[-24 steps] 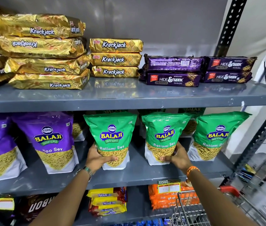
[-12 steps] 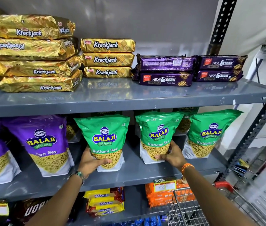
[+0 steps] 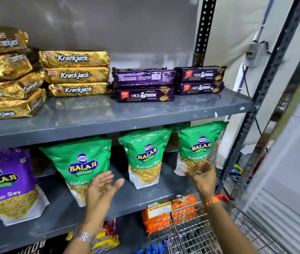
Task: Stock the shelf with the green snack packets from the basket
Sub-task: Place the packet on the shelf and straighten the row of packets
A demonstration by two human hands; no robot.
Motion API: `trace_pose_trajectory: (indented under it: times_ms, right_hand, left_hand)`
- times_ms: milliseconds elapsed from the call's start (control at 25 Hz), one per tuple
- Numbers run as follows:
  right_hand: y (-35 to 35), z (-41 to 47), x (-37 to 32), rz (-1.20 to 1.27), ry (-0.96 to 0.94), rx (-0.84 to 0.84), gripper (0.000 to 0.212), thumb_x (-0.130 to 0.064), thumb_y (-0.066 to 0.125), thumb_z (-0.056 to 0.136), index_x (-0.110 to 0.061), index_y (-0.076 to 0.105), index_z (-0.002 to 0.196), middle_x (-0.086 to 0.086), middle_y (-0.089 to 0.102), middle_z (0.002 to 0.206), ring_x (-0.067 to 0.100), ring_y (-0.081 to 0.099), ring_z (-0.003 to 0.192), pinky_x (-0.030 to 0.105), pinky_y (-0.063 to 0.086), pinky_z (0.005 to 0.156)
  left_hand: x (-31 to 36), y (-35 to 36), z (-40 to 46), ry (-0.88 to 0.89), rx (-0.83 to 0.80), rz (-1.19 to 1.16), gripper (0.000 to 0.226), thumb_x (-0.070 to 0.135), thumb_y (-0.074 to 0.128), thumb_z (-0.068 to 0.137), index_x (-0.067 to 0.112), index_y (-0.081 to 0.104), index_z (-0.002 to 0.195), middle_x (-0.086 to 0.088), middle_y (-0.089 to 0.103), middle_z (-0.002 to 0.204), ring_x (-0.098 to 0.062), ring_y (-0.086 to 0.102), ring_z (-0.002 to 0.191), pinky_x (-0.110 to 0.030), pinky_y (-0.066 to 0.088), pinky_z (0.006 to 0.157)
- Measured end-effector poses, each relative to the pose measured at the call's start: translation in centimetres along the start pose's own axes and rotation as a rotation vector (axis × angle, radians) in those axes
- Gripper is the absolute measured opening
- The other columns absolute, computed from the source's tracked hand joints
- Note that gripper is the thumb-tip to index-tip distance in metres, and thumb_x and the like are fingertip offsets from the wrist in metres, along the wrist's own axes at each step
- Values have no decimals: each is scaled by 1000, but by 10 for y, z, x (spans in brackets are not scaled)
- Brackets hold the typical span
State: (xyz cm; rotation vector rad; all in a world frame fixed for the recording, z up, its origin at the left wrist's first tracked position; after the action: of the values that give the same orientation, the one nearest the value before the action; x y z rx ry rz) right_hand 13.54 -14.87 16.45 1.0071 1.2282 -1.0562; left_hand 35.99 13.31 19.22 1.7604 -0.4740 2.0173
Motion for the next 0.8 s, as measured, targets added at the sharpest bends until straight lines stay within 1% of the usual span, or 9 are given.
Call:
trace_pose_trajectory:
  times_ms: [80,160,200,320,400,480,520,680,800]
  right_hand:
    - [-14,20,-15,-37,-14,12,91,14,90,55,-2,40,130,-1,56,103,18,57,97,31,48,88]
    - [-20,38,-27,-69,-44,-64,104,19,87,56,0,30,141,-4,52,115,19,50,115,28,42,99]
    - [-22,44,-29,-85,-53,-122,109,19,86,55,0,26,144,-4,50,120,16,49,118,22,43,100]
    - [-25,56,-30,-154,-66,-274,118,-12,93,39,1,29,138,-3,51,119,-10,59,101,-5,45,75]
    - [-26,65,-26,-166,-52,-294,123,-27,90,31,-3,31,136,-12,53,111,-4,59,101,-4,48,71]
    - [-26,72,-21,-176,-27,-318,115,-17,91,42,-3,31,140,-12,56,110,10,60,105,12,56,83]
    - [-26,76,-19,-179,-16,-331,110,-8,89,49,-2,30,141,-10,58,110,7,60,102,20,57,89]
    - [-23,86,-16,-152,3,-329,98,10,83,59,1,33,142,-10,59,105,-9,64,84,2,53,66]
    - [-20,91,-12,-147,9,-298,87,17,81,64,0,38,138,-10,60,103,-10,66,82,2,53,63]
  left_hand:
    - [1,46,13,-75,-240,57,81,3,88,63,13,48,132,6,61,122,-5,57,111,-12,43,94]
    - [-14,78,32,-106,-348,86,103,2,94,49,16,38,135,11,60,124,0,58,111,-12,47,91]
    - [-24,87,41,-118,-356,128,113,6,98,40,16,35,134,8,62,125,-5,61,113,-19,52,93]
    - [-49,99,63,-125,-285,222,136,33,101,13,14,33,129,3,63,123,-16,61,116,-34,51,100]
    - [-61,96,74,-137,-253,265,135,39,99,9,15,36,126,-1,64,122,-17,61,115,-34,50,100]
    - [-65,92,77,-124,-223,311,123,35,101,18,21,41,124,1,66,122,-18,63,115,-37,52,98]
    - [-68,90,78,-107,-206,357,117,36,101,22,23,44,124,3,67,119,-17,65,110,-35,54,95]
    - [-73,80,90,-76,-188,440,113,57,93,24,23,55,125,8,73,112,-14,69,103,-37,57,88]
    - [-77,80,94,-58,-218,445,109,59,92,26,24,58,123,8,74,110,-11,70,101,-38,58,87]
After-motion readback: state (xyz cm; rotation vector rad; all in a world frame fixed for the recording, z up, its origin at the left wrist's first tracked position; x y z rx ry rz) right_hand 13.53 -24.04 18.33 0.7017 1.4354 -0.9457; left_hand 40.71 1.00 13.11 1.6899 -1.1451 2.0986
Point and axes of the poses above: each hand's wrist, its own z-axis towards the middle knuckle, its own y-axis out of the palm, x = y × z, the point moved 4 cm from there along z, towards the middle knuckle
